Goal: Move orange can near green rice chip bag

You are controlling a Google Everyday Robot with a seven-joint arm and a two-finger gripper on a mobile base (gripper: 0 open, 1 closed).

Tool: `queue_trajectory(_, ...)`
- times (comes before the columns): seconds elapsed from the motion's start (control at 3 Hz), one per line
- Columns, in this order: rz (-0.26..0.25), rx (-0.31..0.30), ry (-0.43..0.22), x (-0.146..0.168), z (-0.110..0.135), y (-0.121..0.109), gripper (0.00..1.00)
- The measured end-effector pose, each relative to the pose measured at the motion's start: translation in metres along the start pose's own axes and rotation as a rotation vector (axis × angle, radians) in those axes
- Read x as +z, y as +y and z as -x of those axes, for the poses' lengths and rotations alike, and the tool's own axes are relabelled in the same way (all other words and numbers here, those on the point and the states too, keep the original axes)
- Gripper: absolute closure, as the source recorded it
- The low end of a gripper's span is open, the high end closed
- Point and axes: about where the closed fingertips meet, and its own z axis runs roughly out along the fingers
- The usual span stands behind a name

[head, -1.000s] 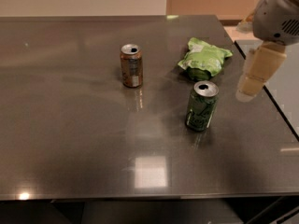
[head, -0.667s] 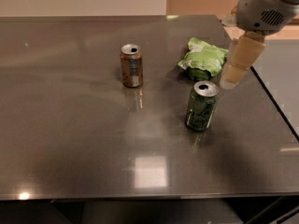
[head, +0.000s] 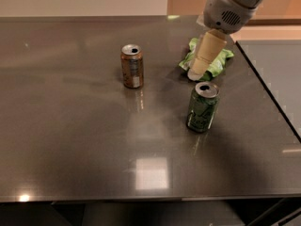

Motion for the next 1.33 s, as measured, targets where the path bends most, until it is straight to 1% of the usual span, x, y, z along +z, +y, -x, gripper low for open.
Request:
queue_trajectory(0.67, 0.053, 0.015, -0.078, 0.052, 0.051, -0.006, 0.00)
queue_trajectory(1.0, 0.067, 0.014, -0.091, 0.077, 0.071, -0.007, 0.00)
queue_trajectory(1.33, 0.066, 0.029, -0.102, 0.096, 0.085, -0.014, 0.00)
